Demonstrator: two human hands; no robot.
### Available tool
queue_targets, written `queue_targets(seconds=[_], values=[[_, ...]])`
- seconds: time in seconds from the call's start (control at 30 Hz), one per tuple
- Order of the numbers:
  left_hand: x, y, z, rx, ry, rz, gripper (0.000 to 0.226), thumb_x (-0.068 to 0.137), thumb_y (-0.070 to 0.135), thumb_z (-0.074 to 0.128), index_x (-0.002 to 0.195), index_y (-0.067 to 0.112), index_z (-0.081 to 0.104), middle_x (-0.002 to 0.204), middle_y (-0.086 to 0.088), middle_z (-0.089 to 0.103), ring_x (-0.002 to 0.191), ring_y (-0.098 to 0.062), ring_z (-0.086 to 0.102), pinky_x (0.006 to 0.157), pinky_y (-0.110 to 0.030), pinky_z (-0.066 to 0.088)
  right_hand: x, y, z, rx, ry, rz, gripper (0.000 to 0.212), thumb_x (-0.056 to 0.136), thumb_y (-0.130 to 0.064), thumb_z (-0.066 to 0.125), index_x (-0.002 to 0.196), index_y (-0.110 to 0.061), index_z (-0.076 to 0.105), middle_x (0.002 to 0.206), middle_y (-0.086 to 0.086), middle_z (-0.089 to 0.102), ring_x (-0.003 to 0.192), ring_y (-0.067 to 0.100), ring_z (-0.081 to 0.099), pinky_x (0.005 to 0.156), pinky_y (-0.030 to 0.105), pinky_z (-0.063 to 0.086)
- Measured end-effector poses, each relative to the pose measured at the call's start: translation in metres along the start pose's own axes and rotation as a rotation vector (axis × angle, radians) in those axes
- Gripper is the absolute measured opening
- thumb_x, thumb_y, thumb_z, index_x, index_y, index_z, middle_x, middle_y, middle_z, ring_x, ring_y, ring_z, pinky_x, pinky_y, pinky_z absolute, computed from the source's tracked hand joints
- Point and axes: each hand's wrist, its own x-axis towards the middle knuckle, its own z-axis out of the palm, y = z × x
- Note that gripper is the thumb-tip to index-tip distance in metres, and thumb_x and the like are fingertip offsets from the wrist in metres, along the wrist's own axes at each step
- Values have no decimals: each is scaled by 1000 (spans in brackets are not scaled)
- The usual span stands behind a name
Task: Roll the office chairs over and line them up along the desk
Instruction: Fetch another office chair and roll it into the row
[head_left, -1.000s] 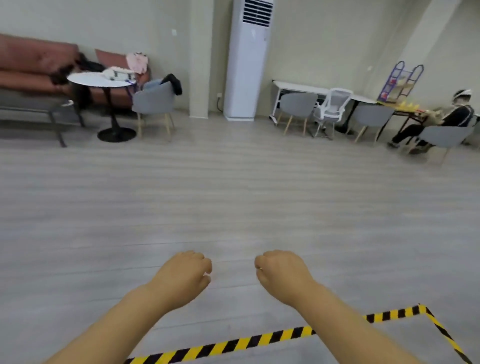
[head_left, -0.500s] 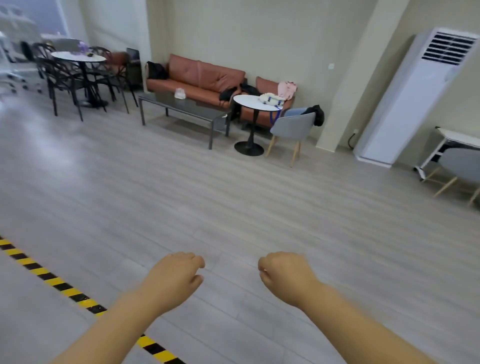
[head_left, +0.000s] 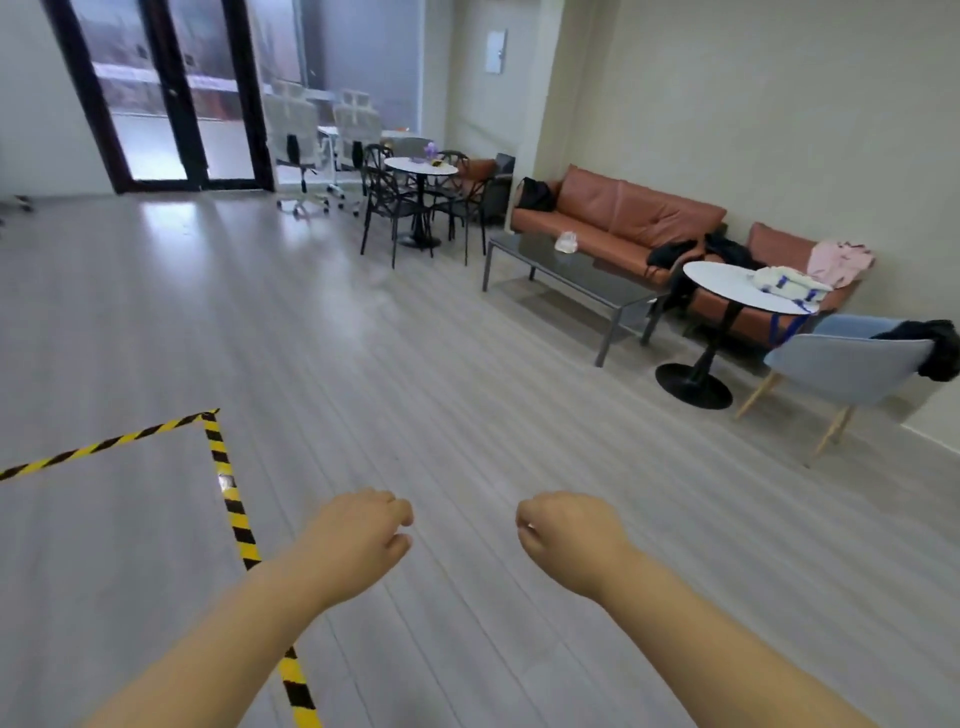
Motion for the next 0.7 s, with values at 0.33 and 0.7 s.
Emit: queue_targets(seconds=[0.33,0.7], values=[[143,-82,-22,-19,47,-204,37,97,37,35,131,24,45,125,6,52,110,-12,49,84,-22,37,211,59,-2,-23,-35,-189,29,94,-32,39,101,-14,61,99,4,66,89,26,60,75,33,46],[353,-278,-59,-86,129,-274,33,97,38,35,124,27,49,121,9,54,107,-12,51,80,-25,39,504,65,-16,-38,-9,-167,29,95,-35,41,104,-16,61,102,4,66,91,26,60,76,32,45]])
